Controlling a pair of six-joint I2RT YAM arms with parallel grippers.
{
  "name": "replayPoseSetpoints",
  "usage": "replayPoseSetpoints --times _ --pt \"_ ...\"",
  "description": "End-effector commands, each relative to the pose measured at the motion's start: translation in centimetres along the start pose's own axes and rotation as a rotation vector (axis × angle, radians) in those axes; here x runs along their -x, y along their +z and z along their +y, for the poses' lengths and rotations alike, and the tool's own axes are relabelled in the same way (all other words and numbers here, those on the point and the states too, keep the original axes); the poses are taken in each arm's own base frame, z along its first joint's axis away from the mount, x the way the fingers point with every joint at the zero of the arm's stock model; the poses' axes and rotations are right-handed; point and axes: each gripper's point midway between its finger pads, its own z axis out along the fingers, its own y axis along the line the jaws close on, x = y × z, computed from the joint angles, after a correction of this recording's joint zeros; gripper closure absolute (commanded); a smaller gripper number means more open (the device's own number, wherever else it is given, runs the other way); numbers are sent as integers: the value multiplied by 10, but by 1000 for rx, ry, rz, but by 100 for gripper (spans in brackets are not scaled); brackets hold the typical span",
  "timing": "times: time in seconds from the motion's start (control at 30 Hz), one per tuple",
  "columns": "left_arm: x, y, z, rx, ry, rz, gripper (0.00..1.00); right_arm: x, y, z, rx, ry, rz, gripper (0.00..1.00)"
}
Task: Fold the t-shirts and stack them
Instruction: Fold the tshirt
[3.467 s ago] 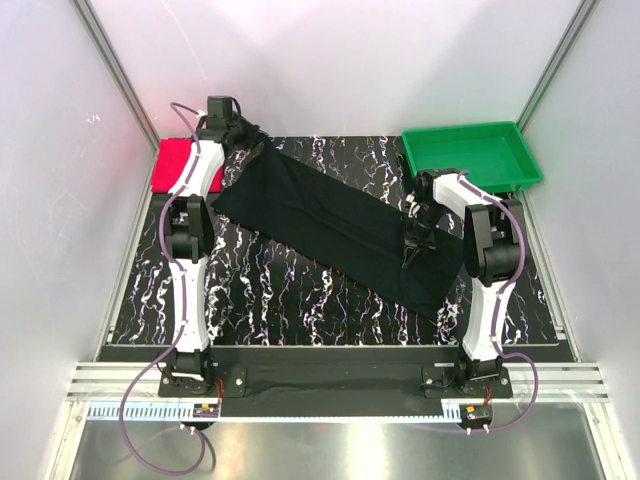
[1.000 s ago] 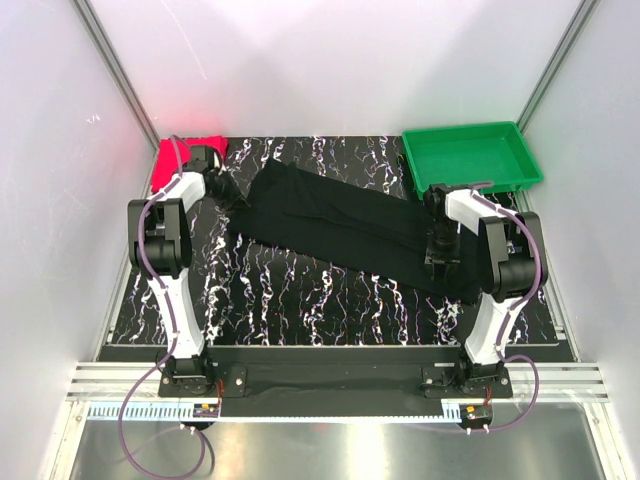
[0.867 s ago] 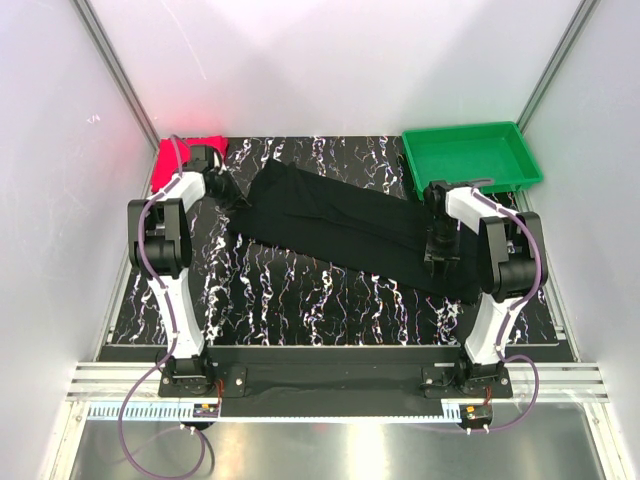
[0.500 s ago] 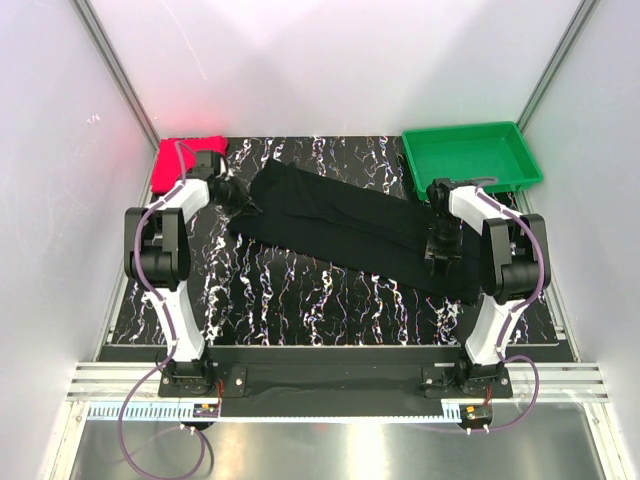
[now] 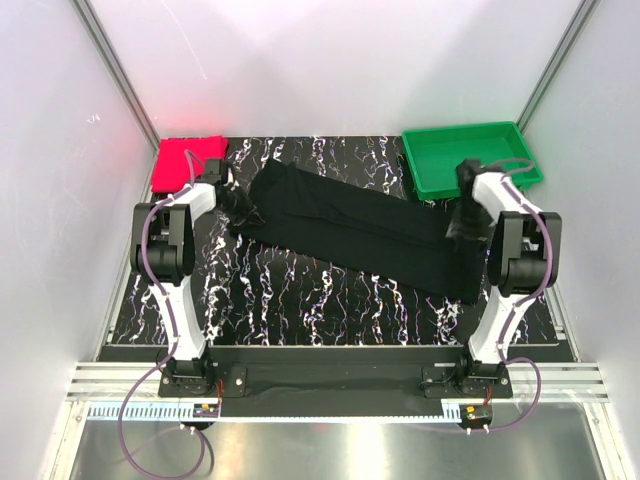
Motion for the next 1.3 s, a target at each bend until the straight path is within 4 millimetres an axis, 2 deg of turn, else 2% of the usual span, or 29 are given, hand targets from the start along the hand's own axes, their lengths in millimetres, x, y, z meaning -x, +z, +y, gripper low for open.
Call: replayPoseSetpoints --times 0.0,0.03,0.13,0.27,0.3,0.33,0.4,0.43,0.53,0.67,0.77,0.83,0.87,1.0,1.03,1.13,1.17,1.23,1.27 --pt "14 -11 -4 6 49 -54 82 53 -23 -38 -127 99 -164 37" --pt "14 -13 -5 10 56 -57 82 65 -35 -41 -132 101 -202 37" --pt "17 -24 -12 -2 68 -75 82 66 -50 -35 -63 116 -214 36" --pt "14 -32 -26 -54 65 -67 80 38 -57 -9 117 91 -145 35" --pt "14 -31 -27 -59 61 -63 80 32 -59 -2 163 82 -138 1" --pt "13 -30 -29 -70 57 -57 80 17 -62 8 244 68 -112 0" --pt "12 -21 -27 -79 43 -37 80 8 -64 21 322 67 -111 0" --pt "11 -17 -26 -77 37 -29 81 -5 -65 32 396 68 -78 0" --pt "9 -5 -14 -52 -4 -9 82 -12 -61 46 450 70 -61 0" --pt "1 1 13 6 -125 14 89 -15 -70 62 521 43 -62 0" --pt "5 -12 42 72 -172 -29 92 -19 -80 85 655 28 -26 0" --pt "-2 -22 55 98 -193 -31 93 -21 -82 98 705 -2 -11 0" --pt "-10 -25 71 124 -223 -16 93 -25 -84 108 712 -40 -12 0" --pt "-21 -46 91 144 -226 -35 93 -41 -76 131 740 -110 53 0" --pt "-21 -50 92 144 -213 -42 92 -50 -70 137 748 -120 92 0" --pt "-22 -69 77 95 -116 -56 83 -69 -65 148 757 -160 132 0" --pt "-21 -80 63 60 -64 -75 71 -75 -66 151 760 -176 138 0" --pt "-18 -93 44 29 -4 -116 60 -81 -70 150 776 -189 140 0" --pt "-18 -98 27 3 48 -130 51 -82 -72 150 779 -192 139 0"
